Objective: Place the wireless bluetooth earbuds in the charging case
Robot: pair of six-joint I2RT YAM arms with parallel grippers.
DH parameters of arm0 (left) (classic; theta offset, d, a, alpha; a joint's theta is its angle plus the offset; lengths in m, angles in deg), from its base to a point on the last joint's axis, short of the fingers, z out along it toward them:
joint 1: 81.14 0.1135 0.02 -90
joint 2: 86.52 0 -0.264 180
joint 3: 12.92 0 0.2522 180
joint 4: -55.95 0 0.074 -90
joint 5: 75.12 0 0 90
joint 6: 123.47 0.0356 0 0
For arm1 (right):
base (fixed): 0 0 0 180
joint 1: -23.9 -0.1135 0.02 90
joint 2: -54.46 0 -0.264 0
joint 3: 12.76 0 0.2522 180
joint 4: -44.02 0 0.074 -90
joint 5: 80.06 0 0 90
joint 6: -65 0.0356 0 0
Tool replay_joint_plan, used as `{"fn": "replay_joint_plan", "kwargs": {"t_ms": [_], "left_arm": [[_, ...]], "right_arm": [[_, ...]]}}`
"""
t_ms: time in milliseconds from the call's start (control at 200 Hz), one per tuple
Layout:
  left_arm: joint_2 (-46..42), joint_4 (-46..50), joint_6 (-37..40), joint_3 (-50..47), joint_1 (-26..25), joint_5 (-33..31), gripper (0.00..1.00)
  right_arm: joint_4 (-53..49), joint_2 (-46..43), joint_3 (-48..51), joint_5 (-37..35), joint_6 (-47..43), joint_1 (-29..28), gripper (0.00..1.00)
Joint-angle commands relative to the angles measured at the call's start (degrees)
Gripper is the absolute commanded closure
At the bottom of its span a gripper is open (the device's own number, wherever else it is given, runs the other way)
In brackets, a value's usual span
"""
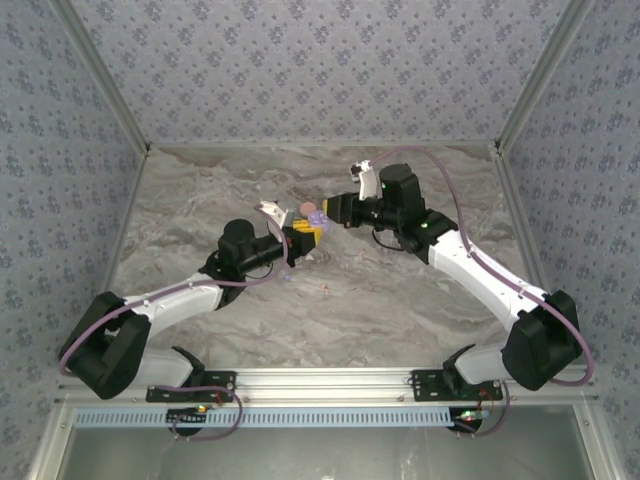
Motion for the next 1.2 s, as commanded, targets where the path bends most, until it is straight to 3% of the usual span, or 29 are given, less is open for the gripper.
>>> {"fn": "replay_joint_plan", "kwargs": {"t_ms": [0,1194], "left_arm": [[-1.3,-1.3,-0.8,2.5,-0.3,0.2,0.79],[-1.6,-0.2,-2.1,3.7,-0.9,0.6,0.79]], "right_arm": [[1.0,-0.8,0.4,-0.8,-0.6,-0.5,0.76],[-0.8,0.8,0.3,-4.0,-2.9,-2.0,0.76]]}}
